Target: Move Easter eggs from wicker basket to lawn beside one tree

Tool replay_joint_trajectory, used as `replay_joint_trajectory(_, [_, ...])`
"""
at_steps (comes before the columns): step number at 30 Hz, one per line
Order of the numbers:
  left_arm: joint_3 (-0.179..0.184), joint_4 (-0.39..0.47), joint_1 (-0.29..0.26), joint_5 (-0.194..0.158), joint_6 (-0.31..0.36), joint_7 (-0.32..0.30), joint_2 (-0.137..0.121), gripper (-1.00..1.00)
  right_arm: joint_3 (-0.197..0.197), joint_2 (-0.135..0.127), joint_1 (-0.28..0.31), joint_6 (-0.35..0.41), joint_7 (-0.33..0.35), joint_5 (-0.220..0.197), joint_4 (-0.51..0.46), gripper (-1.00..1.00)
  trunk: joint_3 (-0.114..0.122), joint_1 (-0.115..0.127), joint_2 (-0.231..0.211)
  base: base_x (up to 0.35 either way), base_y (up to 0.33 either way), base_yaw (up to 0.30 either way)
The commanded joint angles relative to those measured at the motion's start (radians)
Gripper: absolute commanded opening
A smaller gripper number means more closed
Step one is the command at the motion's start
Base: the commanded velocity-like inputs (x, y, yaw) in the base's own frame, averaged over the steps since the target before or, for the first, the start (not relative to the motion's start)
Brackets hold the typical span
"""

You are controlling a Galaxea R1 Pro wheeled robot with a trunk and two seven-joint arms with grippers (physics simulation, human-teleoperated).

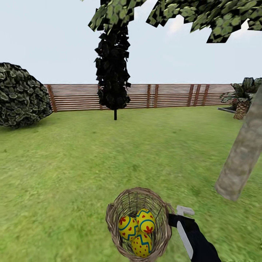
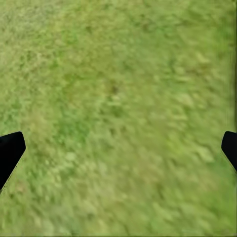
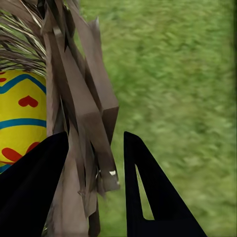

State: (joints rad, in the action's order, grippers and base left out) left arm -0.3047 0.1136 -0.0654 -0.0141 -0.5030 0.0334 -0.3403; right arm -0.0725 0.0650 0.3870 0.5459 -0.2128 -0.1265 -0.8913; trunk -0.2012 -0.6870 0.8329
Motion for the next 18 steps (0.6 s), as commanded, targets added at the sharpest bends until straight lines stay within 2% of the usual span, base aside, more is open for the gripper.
replay_joint_trajectory(1, [0.003, -0.001, -0.001, -0.001, -0.003, 0.003, 0.000, 1.00, -0.001, 0.001, 0.001, 0.002, -0.007, -0.015, -0.002, -1.00, -0.001, -0.001, 0.001, 0.274, 0.208, -0.286])
replay_joint_trajectory(11, [0.003, -0.001, -0.001, -0.001, -0.003, 0.003, 0.000, 1.00, -0.001, 0.002, 0.001, 0.002, -0.007, -0.015, -0.001, -1.00, -0.001, -0.001, 0.001, 0.270, 0.224, -0.276])
replay_joint_trajectory(14, [0.004, -0.001, -0.001, -0.001, -0.003, 0.003, 0.000, 1.00, 0.000, 0.003, 0.001, 0.002, -0.007, -0.015, -0.002, -1.00, -0.001, -0.001, 0.001, 0.267, 0.230, -0.068])
replay_joint_trajectory(18, [0.004, -0.002, -0.001, -0.001, -0.003, 0.003, 0.000, 1.00, -0.003, 0.018, 0.001, 0.002, -0.007, -0.015, -0.002, -1.00, -0.005, -0.001, 0.001, 0.267, 0.230, -0.011])
